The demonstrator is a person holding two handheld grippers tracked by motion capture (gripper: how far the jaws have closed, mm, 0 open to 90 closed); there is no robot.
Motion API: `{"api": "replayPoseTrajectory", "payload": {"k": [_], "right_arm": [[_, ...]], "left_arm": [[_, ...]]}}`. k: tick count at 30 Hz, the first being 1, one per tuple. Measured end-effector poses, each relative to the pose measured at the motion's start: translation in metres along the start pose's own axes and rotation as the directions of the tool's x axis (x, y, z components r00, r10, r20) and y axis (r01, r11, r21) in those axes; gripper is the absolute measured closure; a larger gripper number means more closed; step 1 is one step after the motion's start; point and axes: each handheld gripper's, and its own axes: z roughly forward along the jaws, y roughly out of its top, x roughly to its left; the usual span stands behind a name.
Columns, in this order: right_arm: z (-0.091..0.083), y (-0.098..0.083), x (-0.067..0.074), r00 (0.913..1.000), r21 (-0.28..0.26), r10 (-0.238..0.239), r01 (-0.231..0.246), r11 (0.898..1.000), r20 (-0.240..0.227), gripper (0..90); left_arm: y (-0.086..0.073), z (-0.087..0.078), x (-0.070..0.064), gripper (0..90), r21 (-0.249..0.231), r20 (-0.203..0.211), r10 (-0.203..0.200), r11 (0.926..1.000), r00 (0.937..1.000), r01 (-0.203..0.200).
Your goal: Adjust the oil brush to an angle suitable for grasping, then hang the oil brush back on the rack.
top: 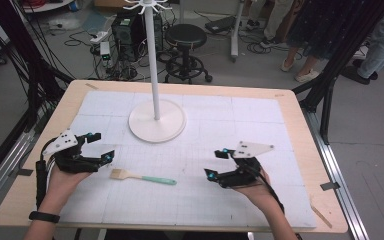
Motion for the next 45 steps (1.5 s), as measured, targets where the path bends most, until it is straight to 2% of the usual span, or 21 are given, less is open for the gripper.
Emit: {"api": "replayPoseTrajectory", "payload": {"k": [2,3,4,6,7,8,9,10,14,22,37,41,42,45], "right_arm": [[-0.030,-0.013,-0.004,0.9976,-0.051,0.040,-0.037,0.998,0.057,21.6],[-0.030,-0.013,-0.004,0.9976,-0.051,0.040,-0.037,0.998,0.057,21.6],[-0.046,-0.020,-0.005,0.9943,-0.077,0.051,-0.044,0.996,0.094,20.8],[-0.057,-0.027,-0.007,0.9903,-0.105,0.072,-0.059,0.993,0.119,19.9],[-0.057,-0.027,-0.007,0.9903,-0.105,0.072,-0.059,0.993,0.119,19.9],[-0.067,-0.034,-0.009,0.9838,-0.131,0.094,-0.074,0.989,0.153,19.0],[-0.067,-0.034,-0.009,0.9838,-0.131,0.094,-0.074,0.989,0.153,19.0],[-0.073,-0.036,-0.011,0.9784,-0.138,0.106,-0.082,0.987,0.178,17.5],[-0.077,-0.038,-0.011,0.9737,-0.149,0.113,-0.084,0.985,0.198,16.1],[-0.075,-0.041,-0.013,0.9710,-0.152,0.120,-0.089,0.984,0.207,15.4],[-0.078,-0.048,-0.022,0.9582,-0.171,0.156,-0.116,0.978,0.240,14.7],[-0.079,-0.047,-0.021,0.9586,-0.173,0.161,-0.121,0.977,0.235,14.7],[-0.080,-0.046,-0.021,0.9595,-0.183,0.165,-0.124,0.975,0.229,14.7],[-0.080,-0.046,-0.022,0.9591,-0.186,0.164,-0.123,0.975,0.230,14.7]], "left_arm": [[0.000,0.000,-0.001,14.2,0.005,0.001,0.002,1.0000,1.0000,-0.002],[0.000,0.000,-0.001,14.2,0.005,0.001,0.002,1.0000,1.0000,-0.002],[0.000,-0.001,-0.001,14.2,0.005,0.002,0.005,1.0000,1.0000,-0.005],[0.001,-0.001,-0.002,14.2,-0.002,0.004,0.005,1.0000,1.0000,-0.005],[0.001,-0.001,-0.002,14.2,-0.002,0.004,0.005,1.0000,1.0000,-0.005],[0.000,-0.001,-0.004,14.2,-0.003,0.008,0.003,1.0000,1.0000,-0.003],[0.000,-0.001,-0.004,14.2,-0.003,0.008,0.003,1.0000,1.0000,-0.003],[0.000,0.000,-0.004,14.2,-0.003,0.014,0.008,1.0000,0.9999,-0.008],[0.000,0.004,-0.006,14.2,0.008,0.016,0.016,0.9998,0.9997,-0.016],[0.001,0.003,-0.007,14.2,0.006,0.016,0.019,0.9998,0.9997,-0.019],[0.001,0.001,-0.009,14.1,0.013,0.015,0.034,0.9993,0.9993,-0.034],[0.001,0.000,-0.011,14.1,0.005,0.022,0.041,0.9991,0.9989,-0.042],[0.002,0.000,-0.010,14.0,-0.002,0.033,0.031,0.9995,0.9990,-0.031],[0.002,0.000,-0.011,13.8,-0.006,0.047,0.035,0.9994,0.9983,-0.035]]}}
